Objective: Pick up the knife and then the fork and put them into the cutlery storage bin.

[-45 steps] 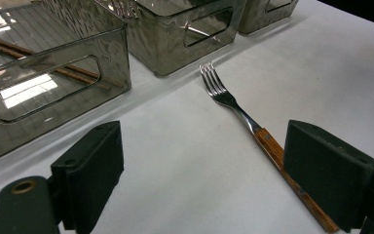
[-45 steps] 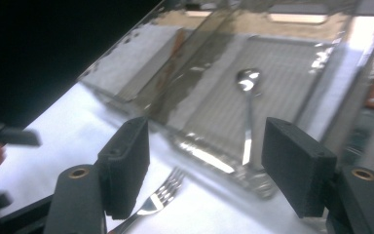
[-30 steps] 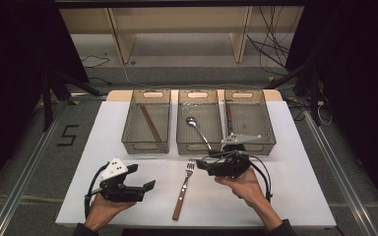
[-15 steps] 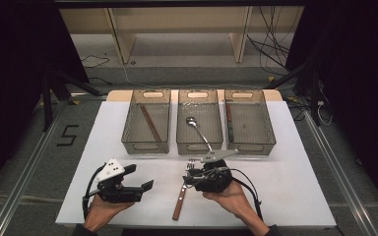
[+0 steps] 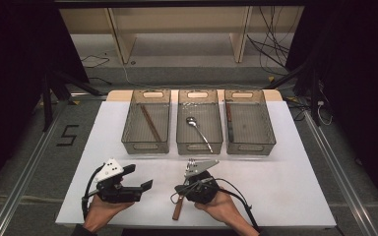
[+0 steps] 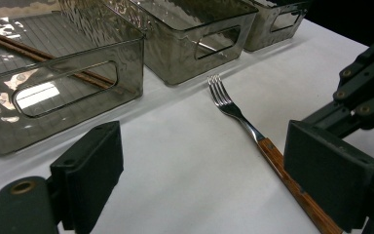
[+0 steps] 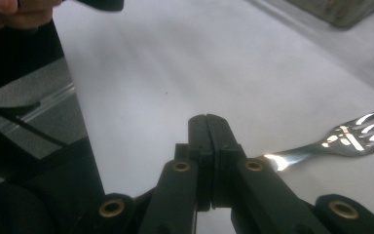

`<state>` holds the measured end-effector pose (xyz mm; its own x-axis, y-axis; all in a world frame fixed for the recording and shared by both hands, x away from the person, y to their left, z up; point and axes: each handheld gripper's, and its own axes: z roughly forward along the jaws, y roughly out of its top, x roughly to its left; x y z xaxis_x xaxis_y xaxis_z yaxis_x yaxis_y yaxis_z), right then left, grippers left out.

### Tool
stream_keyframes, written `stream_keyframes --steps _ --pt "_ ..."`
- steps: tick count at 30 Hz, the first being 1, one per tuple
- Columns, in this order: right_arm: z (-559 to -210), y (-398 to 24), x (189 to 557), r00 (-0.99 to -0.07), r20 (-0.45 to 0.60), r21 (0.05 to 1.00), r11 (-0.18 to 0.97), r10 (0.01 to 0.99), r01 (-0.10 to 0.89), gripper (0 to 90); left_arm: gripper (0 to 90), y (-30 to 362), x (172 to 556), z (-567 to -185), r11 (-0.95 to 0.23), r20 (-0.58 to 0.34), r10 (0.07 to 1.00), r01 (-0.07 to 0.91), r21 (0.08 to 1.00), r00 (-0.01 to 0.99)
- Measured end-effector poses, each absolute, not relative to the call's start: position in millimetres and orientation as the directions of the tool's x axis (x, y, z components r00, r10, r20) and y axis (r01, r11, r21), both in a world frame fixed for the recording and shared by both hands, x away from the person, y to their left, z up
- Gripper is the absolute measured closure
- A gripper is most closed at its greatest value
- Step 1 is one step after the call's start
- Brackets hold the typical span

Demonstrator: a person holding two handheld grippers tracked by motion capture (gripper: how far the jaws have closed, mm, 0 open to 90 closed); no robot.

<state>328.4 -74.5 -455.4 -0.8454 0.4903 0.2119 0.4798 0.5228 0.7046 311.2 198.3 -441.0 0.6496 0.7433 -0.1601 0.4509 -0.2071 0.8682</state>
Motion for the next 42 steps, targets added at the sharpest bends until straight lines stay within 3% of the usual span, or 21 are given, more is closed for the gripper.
stream_keyframes --steps 22,42 --pt "-483 -50 315 -0.896 0.128 0.587 0.696 0.425 0.413 90.0 14.4 197 311 -442 -0.218 -0.158 0.739 0.455 0.864 0.654" --pt "-472 -125 327 -0.848 0.079 0.536 0.695 0.524 0.479 90.0 14.4 196 312 -442 -0.218 -0.156 0.740 0.453 0.864 0.654"
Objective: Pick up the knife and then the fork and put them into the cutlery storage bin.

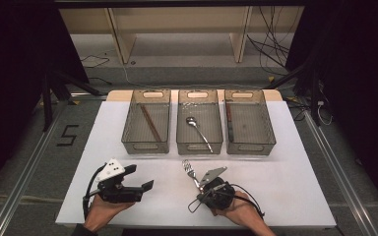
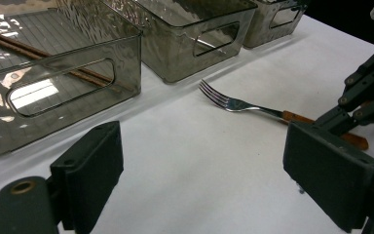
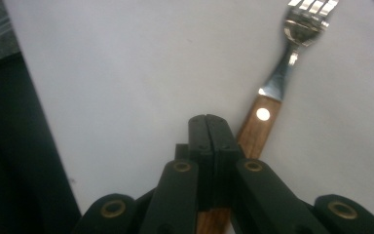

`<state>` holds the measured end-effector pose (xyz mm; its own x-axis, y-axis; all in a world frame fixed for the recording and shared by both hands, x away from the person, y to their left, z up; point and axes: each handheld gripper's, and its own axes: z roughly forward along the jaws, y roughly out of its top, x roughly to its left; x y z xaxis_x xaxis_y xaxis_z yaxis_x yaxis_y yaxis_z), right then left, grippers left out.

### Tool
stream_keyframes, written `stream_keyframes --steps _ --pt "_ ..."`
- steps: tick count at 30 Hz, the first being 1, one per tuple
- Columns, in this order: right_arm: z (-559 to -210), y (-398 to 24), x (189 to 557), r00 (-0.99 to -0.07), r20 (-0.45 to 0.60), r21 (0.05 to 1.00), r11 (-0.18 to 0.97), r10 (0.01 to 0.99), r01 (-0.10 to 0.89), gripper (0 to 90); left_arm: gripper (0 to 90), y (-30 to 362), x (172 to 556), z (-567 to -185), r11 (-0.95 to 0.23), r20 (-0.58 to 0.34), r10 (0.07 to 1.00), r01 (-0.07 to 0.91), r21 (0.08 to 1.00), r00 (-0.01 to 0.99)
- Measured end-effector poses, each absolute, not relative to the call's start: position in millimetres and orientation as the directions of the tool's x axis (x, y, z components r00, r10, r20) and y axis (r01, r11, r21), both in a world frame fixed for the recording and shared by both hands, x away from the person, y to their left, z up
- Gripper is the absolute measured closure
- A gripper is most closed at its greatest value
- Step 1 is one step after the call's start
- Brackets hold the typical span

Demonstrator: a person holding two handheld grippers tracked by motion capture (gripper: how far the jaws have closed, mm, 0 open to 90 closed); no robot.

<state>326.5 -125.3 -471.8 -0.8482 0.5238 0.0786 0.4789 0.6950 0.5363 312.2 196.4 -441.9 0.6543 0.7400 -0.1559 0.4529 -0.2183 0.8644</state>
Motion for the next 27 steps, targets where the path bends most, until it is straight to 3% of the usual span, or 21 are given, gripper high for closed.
stream_keyframes --steps 9,13,24,27 --pt "-464 -164 340 -0.796 0.078 0.540 0.645 0.601 0.540 90.0 14.4 197 312 -441 -0.212 -0.159 0.736 0.448 0.869 0.658" --pt "-461 -171 344 -0.776 0.027 0.533 0.648 0.630 0.544 90.0 14.4 196 312 -442 -0.213 -0.159 0.734 0.447 0.869 0.660" --pt "-456 -160 341 -0.802 0.033 0.551 0.659 0.596 0.512 90.0 14.4 196 312 -442 -0.215 -0.159 0.734 0.447 0.868 0.660" --pt "-450 -162 346 -0.791 0.035 0.549 0.650 0.611 0.526 64.4 14.4 196 312 -442 -0.217 -0.157 0.733 0.447 0.868 0.661"
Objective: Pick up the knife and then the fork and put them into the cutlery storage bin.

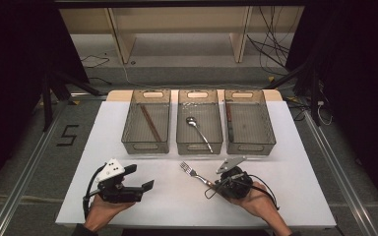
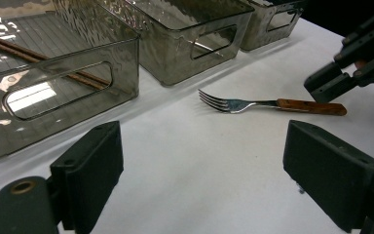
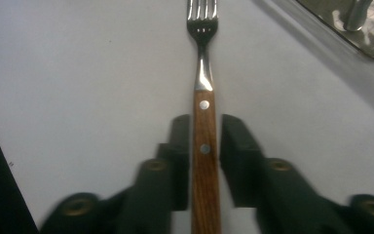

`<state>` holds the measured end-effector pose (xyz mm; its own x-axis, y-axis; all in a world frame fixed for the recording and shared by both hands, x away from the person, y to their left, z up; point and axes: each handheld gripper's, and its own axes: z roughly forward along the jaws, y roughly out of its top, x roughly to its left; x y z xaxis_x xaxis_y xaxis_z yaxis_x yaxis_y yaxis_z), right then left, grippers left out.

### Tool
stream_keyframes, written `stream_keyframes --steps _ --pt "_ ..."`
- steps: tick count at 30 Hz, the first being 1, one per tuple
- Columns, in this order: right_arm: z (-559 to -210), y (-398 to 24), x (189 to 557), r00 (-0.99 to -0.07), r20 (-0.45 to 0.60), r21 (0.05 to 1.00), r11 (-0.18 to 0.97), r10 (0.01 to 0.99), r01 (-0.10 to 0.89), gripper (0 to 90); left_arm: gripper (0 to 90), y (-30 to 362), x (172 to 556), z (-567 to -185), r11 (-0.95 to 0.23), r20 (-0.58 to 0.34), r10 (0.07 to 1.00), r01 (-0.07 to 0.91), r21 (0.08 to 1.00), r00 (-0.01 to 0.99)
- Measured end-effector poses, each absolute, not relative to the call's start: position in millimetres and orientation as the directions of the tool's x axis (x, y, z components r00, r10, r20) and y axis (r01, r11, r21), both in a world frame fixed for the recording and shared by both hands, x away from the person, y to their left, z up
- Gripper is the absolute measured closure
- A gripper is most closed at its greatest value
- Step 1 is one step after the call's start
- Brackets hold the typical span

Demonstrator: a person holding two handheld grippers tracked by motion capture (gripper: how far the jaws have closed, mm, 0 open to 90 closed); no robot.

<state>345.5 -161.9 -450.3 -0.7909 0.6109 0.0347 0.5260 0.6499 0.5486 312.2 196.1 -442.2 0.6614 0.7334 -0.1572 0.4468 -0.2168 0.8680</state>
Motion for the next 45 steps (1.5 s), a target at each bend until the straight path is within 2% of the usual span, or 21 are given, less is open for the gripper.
stream_keyframes --steps 3,6,9,13,16,24,29,45 --pt "-444 -160 350 -0.783 0.031 0.551 0.643 0.622 0.533 47.4 14.4 196 312 -442 -0.215 -0.160 0.733 0.448 0.868 0.661" --pt "-441 -154 355 -0.785 0.029 0.522 0.660 0.618 0.540 35.7 14.4 195 313 -442 -0.215 -0.160 0.734 0.449 0.867 0.660" --pt "-442 -147 359 -0.783 0.014 0.489 0.679 0.622 0.548 30.7 14.4 195 313 -442 -0.216 -0.158 0.733 0.447 0.868 0.661" --pt "-446 -140 363 -0.793 0.023 0.437 0.707 0.609 0.556 31.2 14.4 195 313 -442 -0.216 -0.159 0.733 0.448 0.868 0.661" --pt "-449 -136 365 -0.796 0.010 0.405 0.725 0.605 0.557 34.8 14.4 196 312 -442 -0.213 -0.160 0.734 0.447 0.869 0.661" --pt "-456 -132 368 -0.797 -0.005 0.340 0.751 0.604 0.566 51.2 14.4 196 313 -442 -0.217 -0.158 0.733 0.447 0.868 0.662" --pt "-460 -130 369 -0.798 -0.001 0.324 0.755 0.603 0.570 60.2 14.4 195 312 -442 -0.217 -0.156 0.733 0.445 0.869 0.662" --pt "-458 -120 377 -0.812 -0.003 0.253 0.786 0.583 0.564 76.3 14.3 196 311 -441 -0.205 -0.156 0.730 0.430 0.879 0.665"
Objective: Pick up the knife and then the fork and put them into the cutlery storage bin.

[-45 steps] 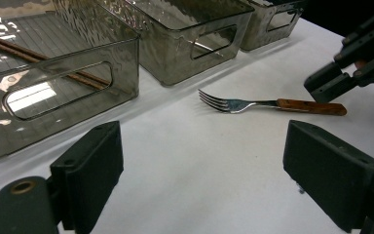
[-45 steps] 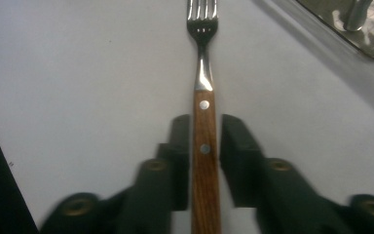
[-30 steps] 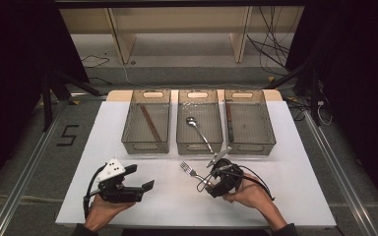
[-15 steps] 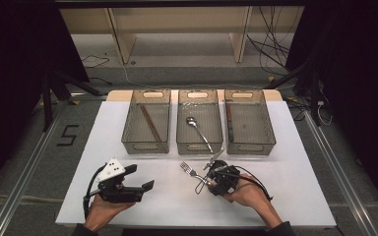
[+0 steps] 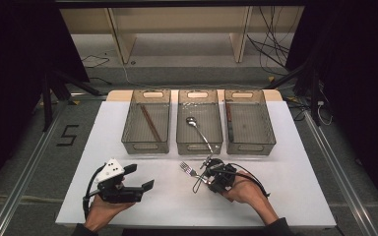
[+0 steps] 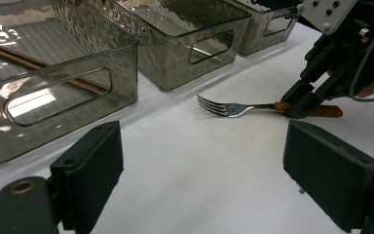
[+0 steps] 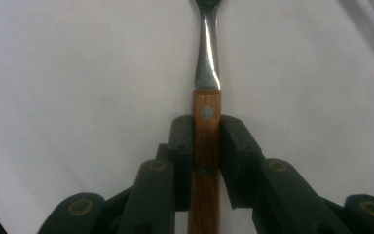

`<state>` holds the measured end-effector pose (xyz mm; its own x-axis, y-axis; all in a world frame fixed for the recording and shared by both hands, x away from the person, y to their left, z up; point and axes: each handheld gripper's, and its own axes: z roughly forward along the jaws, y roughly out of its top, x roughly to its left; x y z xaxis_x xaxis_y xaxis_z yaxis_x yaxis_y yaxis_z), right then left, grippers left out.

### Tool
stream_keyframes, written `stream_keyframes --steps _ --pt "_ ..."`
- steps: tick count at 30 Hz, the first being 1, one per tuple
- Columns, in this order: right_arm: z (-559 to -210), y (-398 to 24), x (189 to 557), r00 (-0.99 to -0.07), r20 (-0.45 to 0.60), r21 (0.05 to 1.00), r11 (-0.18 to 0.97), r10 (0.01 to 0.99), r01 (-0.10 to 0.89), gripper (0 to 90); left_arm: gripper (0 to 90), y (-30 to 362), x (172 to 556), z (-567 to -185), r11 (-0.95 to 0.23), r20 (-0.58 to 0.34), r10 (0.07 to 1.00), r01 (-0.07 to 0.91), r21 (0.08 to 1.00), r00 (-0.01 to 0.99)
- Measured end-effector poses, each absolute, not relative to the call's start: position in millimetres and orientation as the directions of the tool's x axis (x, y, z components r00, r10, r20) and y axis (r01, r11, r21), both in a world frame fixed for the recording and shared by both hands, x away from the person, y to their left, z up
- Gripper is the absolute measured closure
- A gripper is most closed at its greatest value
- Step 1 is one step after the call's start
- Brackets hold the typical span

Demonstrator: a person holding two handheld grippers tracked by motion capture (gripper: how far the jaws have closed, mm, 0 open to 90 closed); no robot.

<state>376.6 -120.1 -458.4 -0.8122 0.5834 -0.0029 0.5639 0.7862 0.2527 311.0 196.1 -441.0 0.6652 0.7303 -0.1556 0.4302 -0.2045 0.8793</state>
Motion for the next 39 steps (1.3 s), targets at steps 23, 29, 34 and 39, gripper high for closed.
stream_keyframes --steps 23,29,34,39 --pt "-424 -135 374 -0.812 0.029 0.385 0.743 0.583 0.547 77.4 14.4 197 311 -441 -0.195 -0.152 0.734 0.420 0.887 0.662" --pt "-400 -157 384 -0.778 0.046 0.491 0.664 0.627 0.564 77.4 14.4 197 311 -441 -0.194 -0.151 0.735 0.418 0.888 0.661" --pt "-378 -180 397 -0.725 0.052 0.571 0.575 0.687 0.586 77.4 14.4 197 311 -441 -0.193 -0.151 0.735 0.417 0.888 0.661" --pt "-362 -202 415 -0.660 0.056 0.619 0.493 0.749 0.612 77.4 14.4 197 311 -441 -0.196 -0.147 0.735 0.415 0.888 0.662"
